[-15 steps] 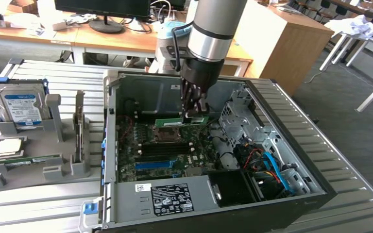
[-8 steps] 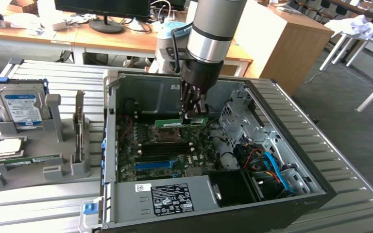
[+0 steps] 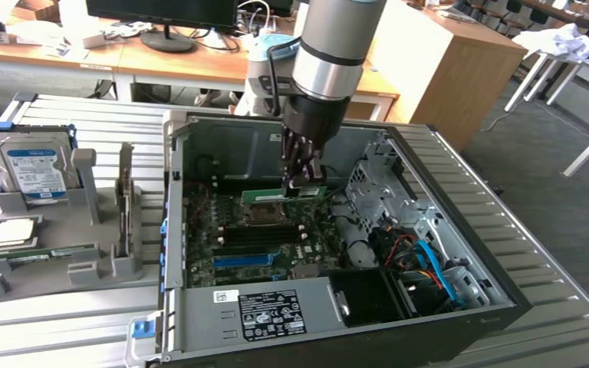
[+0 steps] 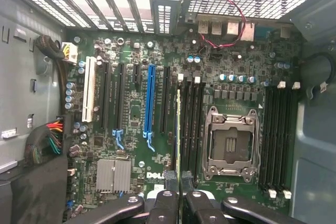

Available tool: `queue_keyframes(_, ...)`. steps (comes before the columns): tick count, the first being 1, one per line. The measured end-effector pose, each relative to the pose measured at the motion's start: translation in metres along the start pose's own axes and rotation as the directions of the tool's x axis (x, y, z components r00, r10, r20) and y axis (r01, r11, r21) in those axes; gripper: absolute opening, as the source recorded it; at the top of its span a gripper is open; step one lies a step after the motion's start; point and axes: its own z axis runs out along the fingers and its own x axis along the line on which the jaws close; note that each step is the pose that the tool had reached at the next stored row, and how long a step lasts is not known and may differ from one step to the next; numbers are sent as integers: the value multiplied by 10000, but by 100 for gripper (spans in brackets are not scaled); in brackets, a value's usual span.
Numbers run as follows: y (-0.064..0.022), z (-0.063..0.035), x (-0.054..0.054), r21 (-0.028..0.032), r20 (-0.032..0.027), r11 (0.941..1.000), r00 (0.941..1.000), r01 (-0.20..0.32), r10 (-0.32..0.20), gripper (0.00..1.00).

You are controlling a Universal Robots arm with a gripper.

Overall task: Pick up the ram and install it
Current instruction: 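Insert the ram into the slot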

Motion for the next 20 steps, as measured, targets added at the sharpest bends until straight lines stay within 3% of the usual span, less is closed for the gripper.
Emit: queue_keyframes(20,2,58,1,0,0,10000,10000,0,0,13)
